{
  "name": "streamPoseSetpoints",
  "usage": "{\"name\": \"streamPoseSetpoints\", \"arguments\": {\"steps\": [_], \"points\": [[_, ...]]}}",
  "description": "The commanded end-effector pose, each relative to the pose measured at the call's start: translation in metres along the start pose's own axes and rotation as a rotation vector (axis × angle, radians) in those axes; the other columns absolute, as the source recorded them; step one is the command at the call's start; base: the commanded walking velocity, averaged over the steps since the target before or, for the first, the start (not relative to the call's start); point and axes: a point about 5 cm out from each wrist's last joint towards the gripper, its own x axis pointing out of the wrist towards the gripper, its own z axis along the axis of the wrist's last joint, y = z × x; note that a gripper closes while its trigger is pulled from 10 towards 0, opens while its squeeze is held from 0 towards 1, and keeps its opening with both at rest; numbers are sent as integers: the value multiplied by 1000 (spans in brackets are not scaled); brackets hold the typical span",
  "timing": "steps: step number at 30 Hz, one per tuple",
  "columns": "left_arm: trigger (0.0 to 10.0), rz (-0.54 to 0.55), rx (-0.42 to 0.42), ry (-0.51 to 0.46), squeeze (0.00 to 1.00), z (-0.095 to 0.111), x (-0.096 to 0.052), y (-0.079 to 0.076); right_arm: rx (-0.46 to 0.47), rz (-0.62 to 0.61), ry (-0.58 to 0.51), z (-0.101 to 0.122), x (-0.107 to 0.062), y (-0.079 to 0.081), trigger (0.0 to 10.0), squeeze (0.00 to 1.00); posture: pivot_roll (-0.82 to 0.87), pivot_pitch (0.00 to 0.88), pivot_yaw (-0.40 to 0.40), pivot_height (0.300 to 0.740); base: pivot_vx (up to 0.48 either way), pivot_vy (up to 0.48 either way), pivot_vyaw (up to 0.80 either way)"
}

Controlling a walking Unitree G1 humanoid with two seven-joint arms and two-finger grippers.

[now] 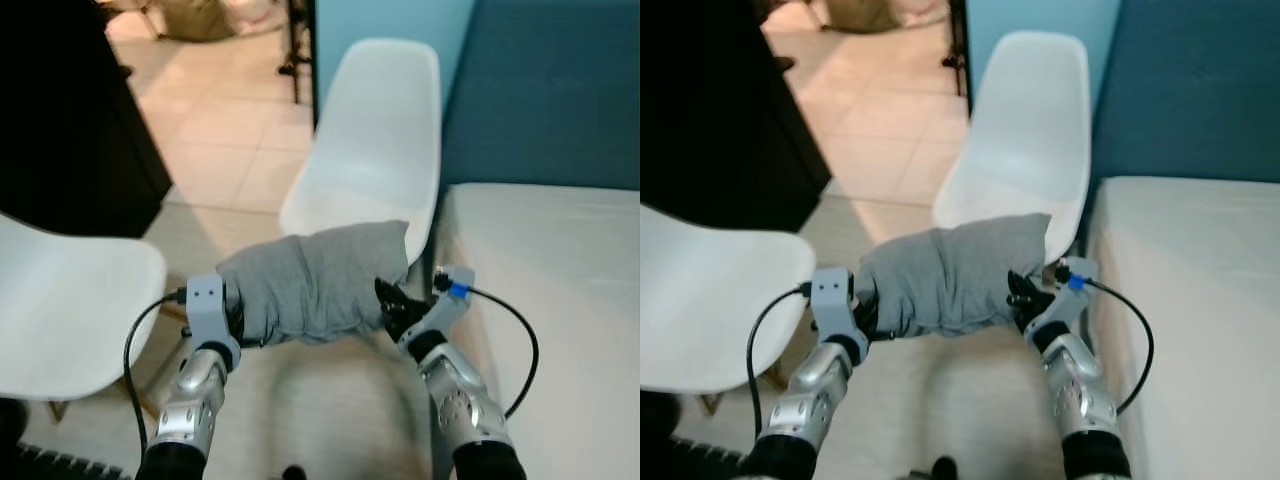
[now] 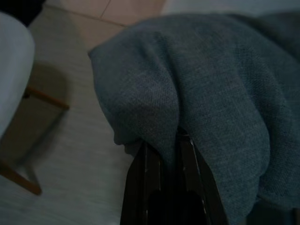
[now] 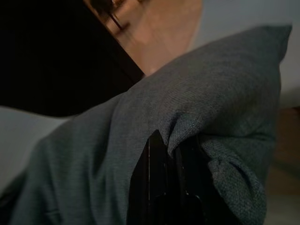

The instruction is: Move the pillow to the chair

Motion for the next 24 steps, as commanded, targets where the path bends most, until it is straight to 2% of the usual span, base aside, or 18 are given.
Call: {"name": "streamPoseSetpoints", "arguments": {"steps": [1,8,14,24], "points": [[10000,-50,-14,-19,0,2,1,-10,-10,53,56,-11,7,16,10000,0,-64,162,38,740,0,0,0],[10000,-48,10,-5,0,-2,1,-8,-18,81,72,-16,5,18,10000,0,-63,160,37,740,80,0,0],[10000,-26,-2,19,0,-9,-1,-2,-69,86,118,-26,1,17,10000,0,-59,158,35,740,402,0,0],[10000,-23,4,23,0,-10,-1,-1,-67,84,121,-28,-1,15,10000,0,-60,156,35,740,425,0,0]]}}
